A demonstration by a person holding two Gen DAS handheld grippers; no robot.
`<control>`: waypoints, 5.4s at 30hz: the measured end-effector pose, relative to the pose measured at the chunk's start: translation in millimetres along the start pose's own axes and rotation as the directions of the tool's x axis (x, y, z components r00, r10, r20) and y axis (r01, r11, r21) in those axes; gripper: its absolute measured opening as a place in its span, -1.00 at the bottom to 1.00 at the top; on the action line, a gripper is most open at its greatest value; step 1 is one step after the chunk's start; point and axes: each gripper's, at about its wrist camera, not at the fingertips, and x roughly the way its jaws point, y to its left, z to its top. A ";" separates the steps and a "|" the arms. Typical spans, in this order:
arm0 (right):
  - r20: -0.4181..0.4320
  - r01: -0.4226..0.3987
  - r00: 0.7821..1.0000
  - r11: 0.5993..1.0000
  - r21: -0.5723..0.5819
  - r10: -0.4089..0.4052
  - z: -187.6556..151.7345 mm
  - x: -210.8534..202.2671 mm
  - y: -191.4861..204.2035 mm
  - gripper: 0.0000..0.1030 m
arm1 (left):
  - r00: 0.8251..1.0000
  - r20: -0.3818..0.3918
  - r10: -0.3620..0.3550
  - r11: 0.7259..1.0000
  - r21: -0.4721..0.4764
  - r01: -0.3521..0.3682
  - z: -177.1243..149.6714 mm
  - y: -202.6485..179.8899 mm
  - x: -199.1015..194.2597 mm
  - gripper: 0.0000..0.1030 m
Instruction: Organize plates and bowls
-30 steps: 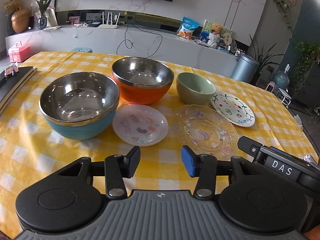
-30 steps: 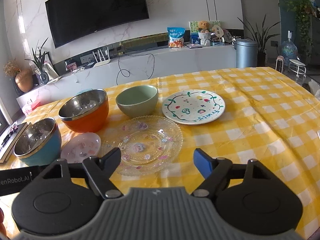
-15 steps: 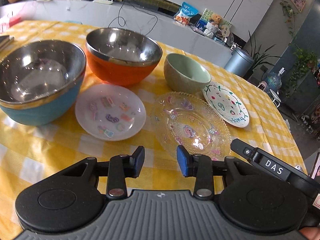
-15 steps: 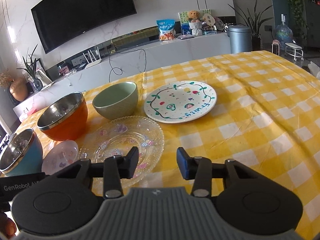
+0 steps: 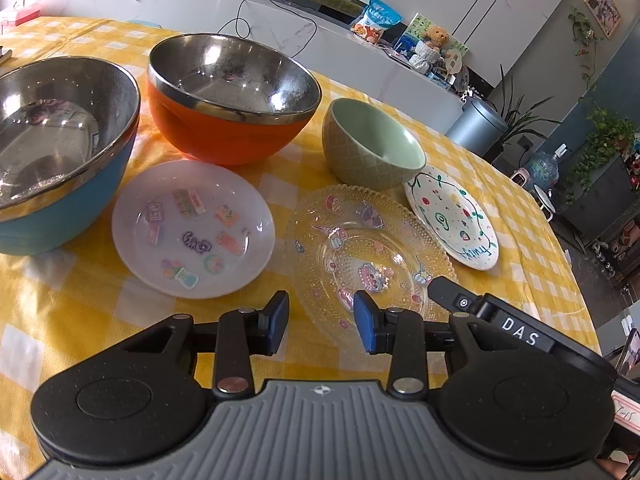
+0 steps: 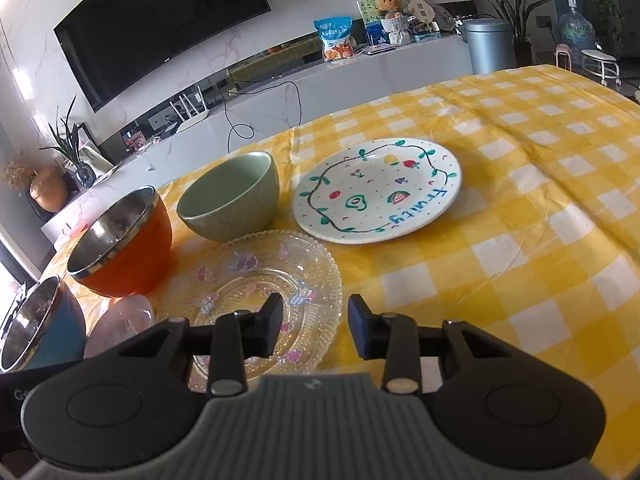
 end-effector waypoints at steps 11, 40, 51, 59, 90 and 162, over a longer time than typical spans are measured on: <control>-0.001 0.042 0.999 0.999 0.013 -0.042 -2.7 -0.7 -2.8 -0.76 | 1.000 -0.008 0.024 0.999 0.032 -0.024 -0.3 -2.4 0.3 -0.60; -0.002 -0.072 0.997 0.996 0.055 0.072 -5.5 -5.2 -25.0 -0.59 | 0.998 0.056 0.022 0.995 0.094 -0.027 -7.6 1.3 -3.0 -0.57; -0.033 -0.059 0.998 0.996 0.071 0.062 -11.8 -15.2 -21.9 -0.79 | 0.996 0.079 0.041 0.991 0.125 -0.051 -10.3 3.4 -18.9 -0.69; -0.047 -0.094 0.994 0.994 0.059 0.097 -23.3 -39.4 -6.4 -0.80 | 0.995 0.088 0.054 0.990 0.124 -0.065 -18.4 12.6 -52.4 -0.69; -0.191 -0.216 0.961 0.974 -0.071 0.199 -80.6 -64.9 97.3 -0.80 | 0.974 0.117 0.194 0.980 -0.071 -0.187 -45.1 105.1 -133.3 -0.69; 0.118 0.038 0.993 0.992 -0.122 -0.024 -24.4 -90.0 18.7 0.21 | 0.981 0.171 0.088 0.976 0.182 -0.120 -18.6 -24.9 -98.0 -0.08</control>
